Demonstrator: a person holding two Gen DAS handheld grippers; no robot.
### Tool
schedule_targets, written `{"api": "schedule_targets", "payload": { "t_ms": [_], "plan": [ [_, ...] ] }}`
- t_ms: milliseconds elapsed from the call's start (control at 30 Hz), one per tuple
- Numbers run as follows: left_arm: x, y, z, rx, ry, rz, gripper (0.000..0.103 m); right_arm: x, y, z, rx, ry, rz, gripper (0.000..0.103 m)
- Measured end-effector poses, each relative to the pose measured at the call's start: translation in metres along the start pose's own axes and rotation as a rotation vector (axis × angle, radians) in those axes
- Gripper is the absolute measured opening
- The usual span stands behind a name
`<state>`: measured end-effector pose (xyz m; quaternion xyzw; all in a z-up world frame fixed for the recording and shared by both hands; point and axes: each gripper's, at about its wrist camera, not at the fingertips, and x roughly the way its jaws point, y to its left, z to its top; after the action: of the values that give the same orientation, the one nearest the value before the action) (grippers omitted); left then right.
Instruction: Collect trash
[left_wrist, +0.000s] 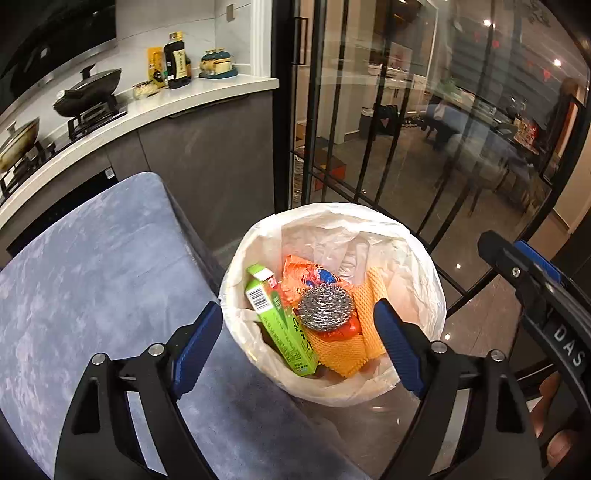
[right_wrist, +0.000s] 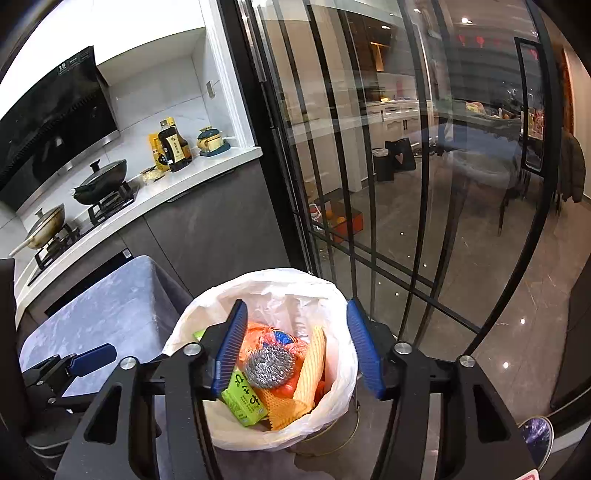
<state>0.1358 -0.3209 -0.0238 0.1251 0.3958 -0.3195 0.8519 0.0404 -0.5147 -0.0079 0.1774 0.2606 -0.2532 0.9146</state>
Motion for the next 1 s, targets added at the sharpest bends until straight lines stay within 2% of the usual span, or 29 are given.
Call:
{"api": "schedule_targets", "payload": {
  "t_ms": [167, 267, 533, 933, 1000],
  "plan": [
    [-0.008, 0.013, -0.001, -0.022, -0.008, 0.026, 0.082, -0.006, 0.011, -0.001, -0.017, -0.001, 0.015, 0.069],
    [-0.017, 0.025, -0.004, -0.052, -0.016, 0.056, 0.089, -0.012, 0.018, -0.003, -0.038, 0.008, 0.025, 0.073],
    [-0.044, 0.055, -0.018, -0.115, -0.013, 0.110, 0.093, -0.035, 0.040, -0.012, -0.090, 0.027, 0.058, 0.084],
    [-0.084, 0.072, -0.051, -0.149, -0.009, 0.167, 0.094, -0.071, 0.062, -0.032, -0.137, 0.054, 0.080, 0.088],
    [-0.088, 0.074, -0.053, -0.150, -0.011, 0.175, 0.094, -0.076, 0.063, -0.035, -0.143, 0.054, 0.080, 0.097]
  ]
}}
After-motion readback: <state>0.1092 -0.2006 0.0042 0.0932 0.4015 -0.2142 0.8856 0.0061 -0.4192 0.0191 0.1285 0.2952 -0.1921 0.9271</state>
